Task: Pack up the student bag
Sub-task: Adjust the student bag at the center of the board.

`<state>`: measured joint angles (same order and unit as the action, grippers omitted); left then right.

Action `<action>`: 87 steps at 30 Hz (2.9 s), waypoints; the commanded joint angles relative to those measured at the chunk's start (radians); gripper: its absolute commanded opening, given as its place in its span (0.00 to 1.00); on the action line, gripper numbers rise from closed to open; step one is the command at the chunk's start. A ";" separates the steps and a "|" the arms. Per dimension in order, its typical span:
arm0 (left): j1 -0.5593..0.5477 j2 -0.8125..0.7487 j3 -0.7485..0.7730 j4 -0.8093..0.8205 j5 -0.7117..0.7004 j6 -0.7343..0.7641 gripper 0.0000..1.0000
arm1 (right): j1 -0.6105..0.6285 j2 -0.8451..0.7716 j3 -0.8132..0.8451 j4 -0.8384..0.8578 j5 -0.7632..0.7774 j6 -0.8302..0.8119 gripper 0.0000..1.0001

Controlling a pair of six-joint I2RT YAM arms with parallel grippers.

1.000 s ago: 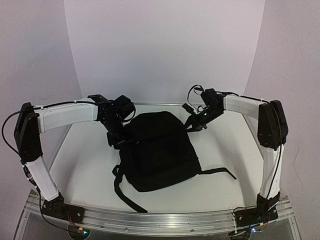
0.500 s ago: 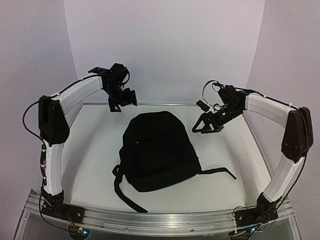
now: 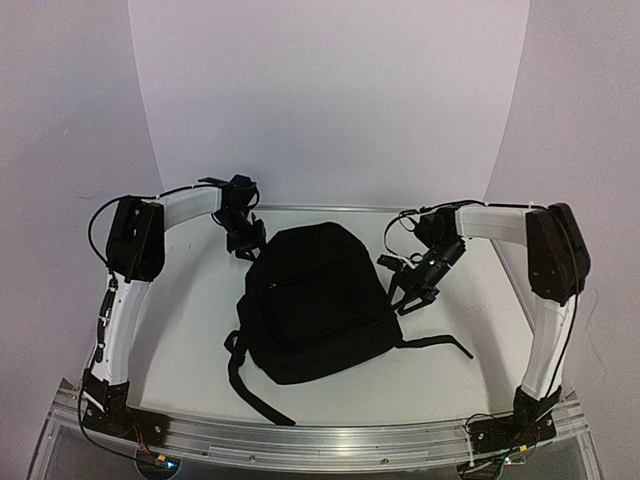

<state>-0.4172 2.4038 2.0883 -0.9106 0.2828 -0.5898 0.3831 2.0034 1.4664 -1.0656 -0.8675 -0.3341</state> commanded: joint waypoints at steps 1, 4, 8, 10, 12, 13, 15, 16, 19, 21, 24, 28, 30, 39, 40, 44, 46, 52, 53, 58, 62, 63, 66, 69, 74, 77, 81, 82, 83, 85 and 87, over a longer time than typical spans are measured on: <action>-0.072 -0.229 -0.306 0.100 0.057 -0.027 0.27 | 0.004 0.138 0.207 -0.003 0.007 0.040 0.80; -0.136 -0.343 -0.462 0.142 0.039 -0.059 0.15 | 0.002 0.240 0.364 -0.003 0.020 0.068 0.78; -0.256 -0.453 -0.588 0.144 0.038 -0.109 0.10 | 0.001 0.418 0.673 -0.004 0.061 0.117 0.75; -0.334 -0.491 -0.636 0.122 0.040 -0.131 0.11 | 0.000 0.519 0.912 -0.007 0.095 0.155 0.75; -0.414 -0.522 -0.676 0.104 0.064 -0.161 0.14 | -0.002 0.617 1.104 -0.006 0.129 0.194 0.77; -0.449 -0.541 -0.694 0.110 0.082 -0.172 0.17 | -0.002 0.644 1.192 -0.001 0.141 0.205 0.78; -0.483 -0.586 -0.729 0.144 0.116 -0.202 0.23 | -0.004 0.625 1.216 0.029 0.144 0.214 0.82; -0.485 -0.619 -0.741 0.170 0.122 -0.217 0.27 | -0.005 0.584 1.169 0.053 0.144 0.207 0.84; -0.462 -0.697 -0.715 0.208 0.060 -0.219 0.42 | -0.015 0.424 0.967 0.105 0.167 0.146 0.89; -0.421 -0.705 -0.652 0.195 0.028 -0.186 0.53 | -0.037 0.331 0.849 0.120 0.192 0.116 0.92; -0.356 -0.646 -0.515 0.155 0.000 -0.119 0.65 | -0.084 0.216 0.744 0.122 0.199 0.128 0.94; -0.288 -0.473 -0.263 0.051 -0.007 -0.007 0.73 | -0.158 0.043 0.571 0.113 0.201 0.140 0.97; -0.271 -0.383 -0.144 0.008 0.010 0.037 0.76 | -0.177 -0.037 0.448 0.082 0.228 0.095 0.98; -0.262 -0.175 -0.057 -0.037 0.189 0.094 0.81 | -0.210 -0.301 -0.001 -0.156 0.409 -0.204 0.95; -0.262 -0.179 -0.087 -0.022 0.206 0.094 0.78 | -0.210 -0.307 -0.037 -0.174 0.426 -0.223 0.94; -0.284 -0.237 -0.250 0.057 0.265 0.090 0.56 | -0.210 -0.286 -0.111 -0.186 0.432 -0.268 0.90; -0.303 -0.282 -0.328 0.092 0.290 0.085 0.46 | -0.210 -0.226 -0.103 -0.168 0.403 -0.259 0.85; -0.388 -0.387 -0.520 0.148 0.292 0.025 0.28 | -0.188 0.073 0.223 -0.083 0.268 -0.135 0.76; -0.403 -0.400 -0.551 0.161 0.292 0.004 0.27 | -0.177 0.142 0.309 -0.072 0.252 -0.099 0.75; -0.453 -0.482 -0.691 0.296 0.289 -0.131 0.38 | -0.048 0.391 0.791 -0.068 0.174 0.023 0.75; -0.451 -0.596 -0.769 0.422 0.212 -0.247 0.63 | 0.019 0.425 0.955 -0.077 0.119 0.046 0.82; -0.447 -0.617 -0.764 0.425 0.171 -0.259 0.67 | 0.012 0.413 0.972 -0.080 0.124 0.052 0.85; -0.423 -0.644 -0.733 0.410 0.093 -0.269 0.74 | -0.041 0.337 0.959 -0.086 0.116 0.062 0.93; -0.394 -0.615 -0.686 0.411 0.051 -0.263 0.77 | -0.124 0.222 0.880 -0.090 0.086 0.087 0.97; -0.361 -0.423 -0.487 0.319 0.082 -0.186 0.77 | -0.238 0.072 0.643 -0.157 0.145 0.047 0.95; -0.360 -0.315 -0.350 0.265 0.108 -0.145 0.72 | -0.284 -0.016 0.430 -0.178 0.249 -0.015 0.91; -0.361 -0.230 -0.250 0.220 0.133 -0.123 0.67 | -0.312 -0.094 0.188 -0.229 0.311 -0.120 0.87; -0.360 -0.227 -0.254 0.228 0.145 -0.126 0.67 | -0.311 -0.093 0.149 -0.242 0.302 -0.140 0.86; -0.360 -0.226 -0.264 0.244 0.154 -0.129 0.67 | -0.310 -0.084 0.122 -0.254 0.283 -0.156 0.84; -0.361 -0.237 -0.299 0.266 0.169 -0.142 0.63 | -0.308 -0.043 0.110 -0.260 0.236 -0.159 0.81; -0.361 -0.263 -0.349 0.299 0.171 -0.163 0.56 | -0.301 0.036 0.157 -0.250 0.186 -0.130 0.79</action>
<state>-0.7724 2.1894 1.7803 -0.6253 0.4202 -0.7479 0.0677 1.9513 1.5828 -1.2870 -0.6090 -0.4285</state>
